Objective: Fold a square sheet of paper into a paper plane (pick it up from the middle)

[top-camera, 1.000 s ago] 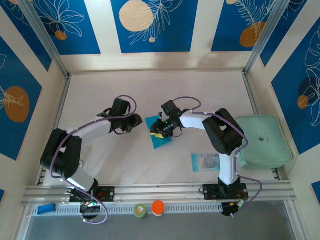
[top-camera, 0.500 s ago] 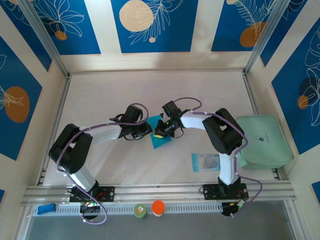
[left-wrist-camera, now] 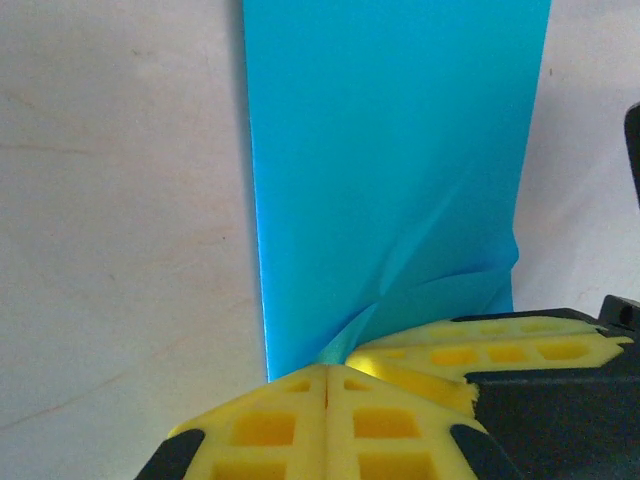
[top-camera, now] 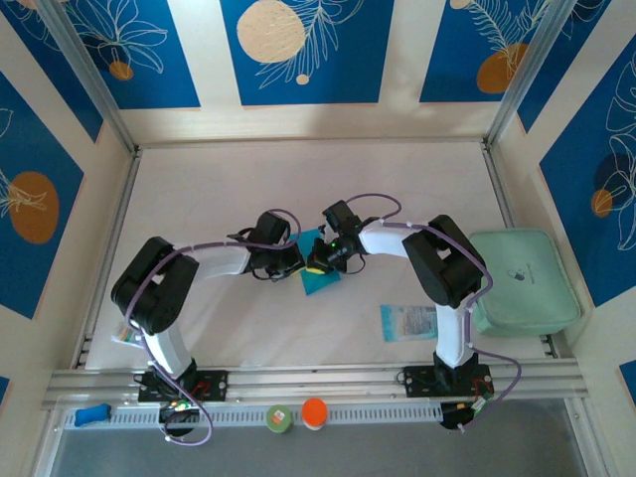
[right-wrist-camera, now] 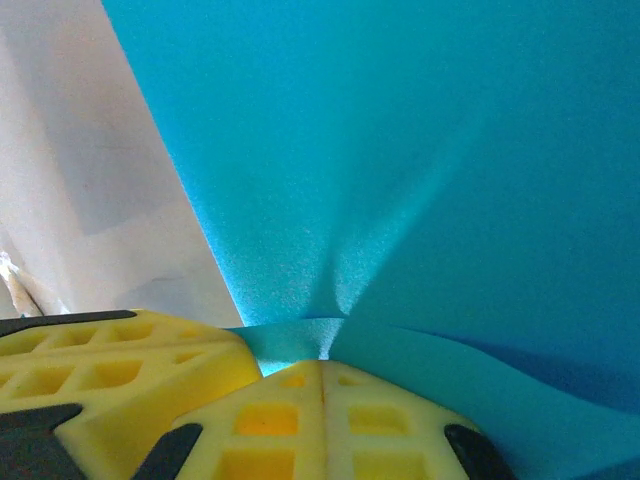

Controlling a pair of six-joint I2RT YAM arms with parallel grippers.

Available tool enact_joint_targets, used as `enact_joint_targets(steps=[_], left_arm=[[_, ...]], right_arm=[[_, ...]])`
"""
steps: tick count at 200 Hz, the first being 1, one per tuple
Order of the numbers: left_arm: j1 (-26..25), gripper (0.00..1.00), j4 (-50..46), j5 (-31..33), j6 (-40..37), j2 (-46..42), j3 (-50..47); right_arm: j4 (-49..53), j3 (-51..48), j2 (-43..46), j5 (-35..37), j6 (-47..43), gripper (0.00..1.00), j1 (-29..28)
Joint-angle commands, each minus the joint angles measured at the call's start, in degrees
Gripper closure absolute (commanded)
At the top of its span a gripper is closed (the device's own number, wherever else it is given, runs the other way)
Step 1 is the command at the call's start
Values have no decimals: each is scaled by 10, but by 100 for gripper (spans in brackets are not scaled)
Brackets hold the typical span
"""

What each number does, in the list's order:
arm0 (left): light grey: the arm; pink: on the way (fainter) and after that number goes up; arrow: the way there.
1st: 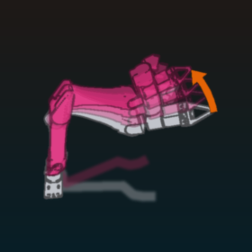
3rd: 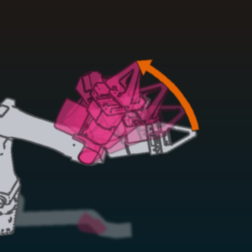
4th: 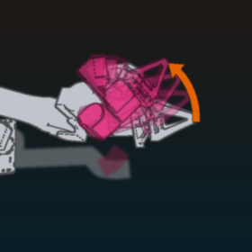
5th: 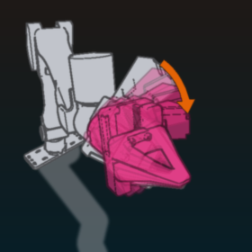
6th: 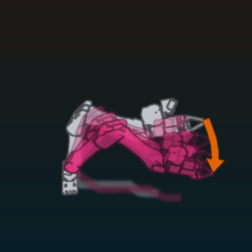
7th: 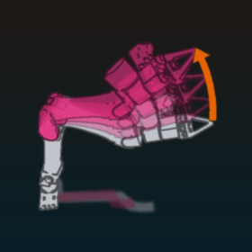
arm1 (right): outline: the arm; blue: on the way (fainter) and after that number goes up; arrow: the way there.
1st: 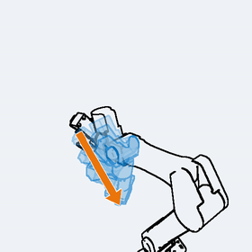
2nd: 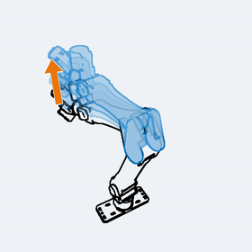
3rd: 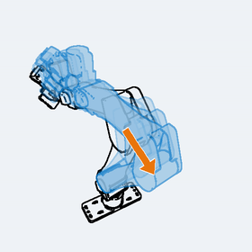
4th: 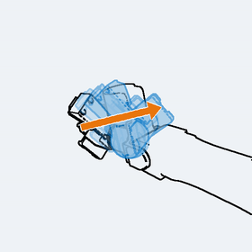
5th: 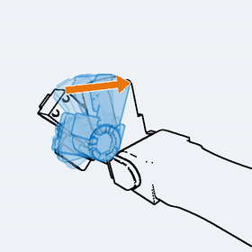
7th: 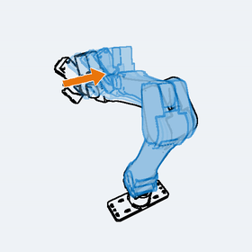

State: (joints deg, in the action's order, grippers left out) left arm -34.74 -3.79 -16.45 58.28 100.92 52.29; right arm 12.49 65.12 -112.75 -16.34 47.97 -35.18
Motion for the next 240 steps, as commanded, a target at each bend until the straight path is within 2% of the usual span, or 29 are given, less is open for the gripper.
enact_joint_targets(steps=[1, 53, 94, 138, 240], left_arm=[[-5, 95, 2, 10, 9, 14, 14], [-5, 98, -23, 21, -1, 22, 13], [-6, 100, -42, 17, -10, 33, 16], [-6, 100, -61, 17, -29, 38, 32], [-5, 100, -75, 12, -51, 37, 48]], right_arm=[[43, -6, -20, 13, -2, 100, 3], [29, -9, -7, -6, 0, 100, 6], [5, -10, 43, -32, -16, 99, 18], [21, -23, 44, -12, -50, 98, 27], [20, -48, 8, 28, -30, 99, 36]])
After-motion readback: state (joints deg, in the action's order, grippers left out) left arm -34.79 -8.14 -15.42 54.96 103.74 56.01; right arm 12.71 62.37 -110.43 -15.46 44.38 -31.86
